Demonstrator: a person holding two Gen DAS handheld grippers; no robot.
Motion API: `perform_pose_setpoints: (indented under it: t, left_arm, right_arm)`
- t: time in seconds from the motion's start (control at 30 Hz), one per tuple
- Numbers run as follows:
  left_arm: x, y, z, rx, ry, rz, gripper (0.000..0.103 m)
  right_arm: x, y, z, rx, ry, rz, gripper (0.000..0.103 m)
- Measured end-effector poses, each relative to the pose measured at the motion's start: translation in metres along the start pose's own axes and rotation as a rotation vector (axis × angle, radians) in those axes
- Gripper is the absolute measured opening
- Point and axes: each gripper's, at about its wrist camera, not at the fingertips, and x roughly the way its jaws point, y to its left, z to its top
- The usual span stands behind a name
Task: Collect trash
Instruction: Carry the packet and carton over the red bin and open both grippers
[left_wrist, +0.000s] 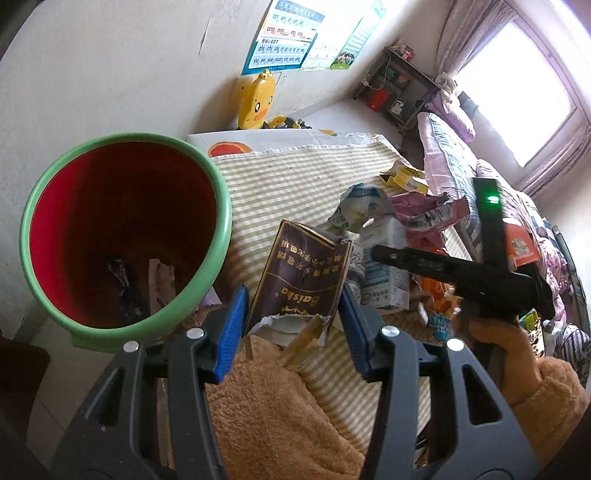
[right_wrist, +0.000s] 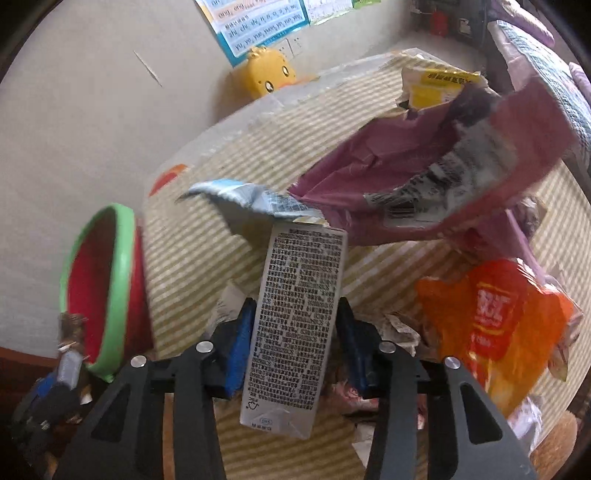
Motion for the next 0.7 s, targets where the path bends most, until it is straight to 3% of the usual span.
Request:
perform_pose_setpoints:
  t: [0.37,0.7]
  left_arm:
    - [0.005,-0.012,0.001,0.038,0.002,0.004,0.048]
    - [-0.019,0.007,0.014,0.001,-0.096,0.114,0.048]
  right_arm:
    - [-0.074,-0.017,-0.025,0.090,-0.116,0.127,0.040]
    - [-0.102,0.018,-0.019,0.015,-0.177,0.220,0.040]
